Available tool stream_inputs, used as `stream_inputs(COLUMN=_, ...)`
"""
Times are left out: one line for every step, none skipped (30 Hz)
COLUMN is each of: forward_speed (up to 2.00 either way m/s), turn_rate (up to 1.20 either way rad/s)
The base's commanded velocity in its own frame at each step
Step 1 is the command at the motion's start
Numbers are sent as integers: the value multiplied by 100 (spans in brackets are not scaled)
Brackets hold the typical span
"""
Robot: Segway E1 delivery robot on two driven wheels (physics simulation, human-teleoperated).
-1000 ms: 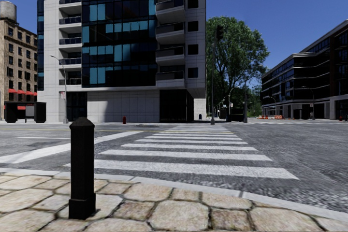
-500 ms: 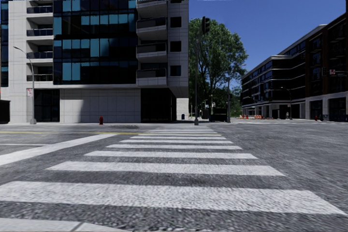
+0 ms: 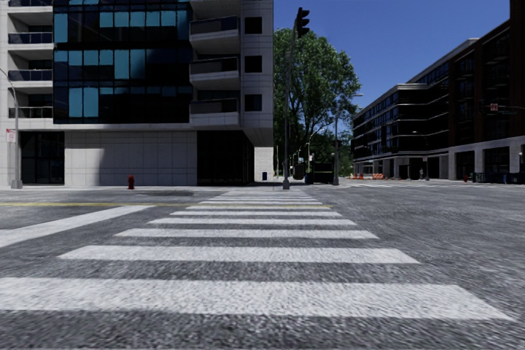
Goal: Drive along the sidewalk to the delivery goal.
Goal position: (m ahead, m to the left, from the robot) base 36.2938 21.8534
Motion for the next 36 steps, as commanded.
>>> stream_inputs(forward_speed=200, turn_rate=0)
stream_inputs(forward_speed=200, turn_rate=0)
stream_inputs(forward_speed=200, turn_rate=0)
stream_inputs(forward_speed=200, turn_rate=0)
stream_inputs(forward_speed=200, turn_rate=0)
stream_inputs(forward_speed=200, turn_rate=0)
stream_inputs(forward_speed=200, turn_rate=0)
stream_inputs(forward_speed=200, turn_rate=0)
stream_inputs(forward_speed=200, turn_rate=0)
stream_inputs(forward_speed=200, turn_rate=0)
stream_inputs(forward_speed=200, turn_rate=0)
stream_inputs(forward_speed=200, turn_rate=0)
stream_inputs(forward_speed=200, turn_rate=0)
stream_inputs(forward_speed=200, turn_rate=0)
stream_inputs(forward_speed=200, turn_rate=0)
stream_inputs(forward_speed=200, turn_rate=0)
stream_inputs(forward_speed=200, turn_rate=0)
stream_inputs(forward_speed=200, turn_rate=0)
stream_inputs(forward_speed=200, turn_rate=0)
stream_inputs(forward_speed=200, turn_rate=0)
stream_inputs(forward_speed=200, turn_rate=0)
stream_inputs(forward_speed=200, turn_rate=0)
stream_inputs(forward_speed=200, turn_rate=0)
stream_inputs(forward_speed=200, turn_rate=0)
stream_inputs(forward_speed=200, turn_rate=0)
stream_inputs(forward_speed=200, turn_rate=0)
stream_inputs(forward_speed=200, turn_rate=0)
stream_inputs(forward_speed=200, turn_rate=0)
stream_inputs(forward_speed=200, turn_rate=0)
stream_inputs(forward_speed=200, turn_rate=0)
stream_inputs(forward_speed=200, turn_rate=0)
stream_inputs(forward_speed=200, turn_rate=0)
stream_inputs(forward_speed=200, turn_rate=0)
stream_inputs(forward_speed=200, turn_rate=0)
stream_inputs(forward_speed=200, turn_rate=0)
stream_inputs(forward_speed=200, turn_rate=0)
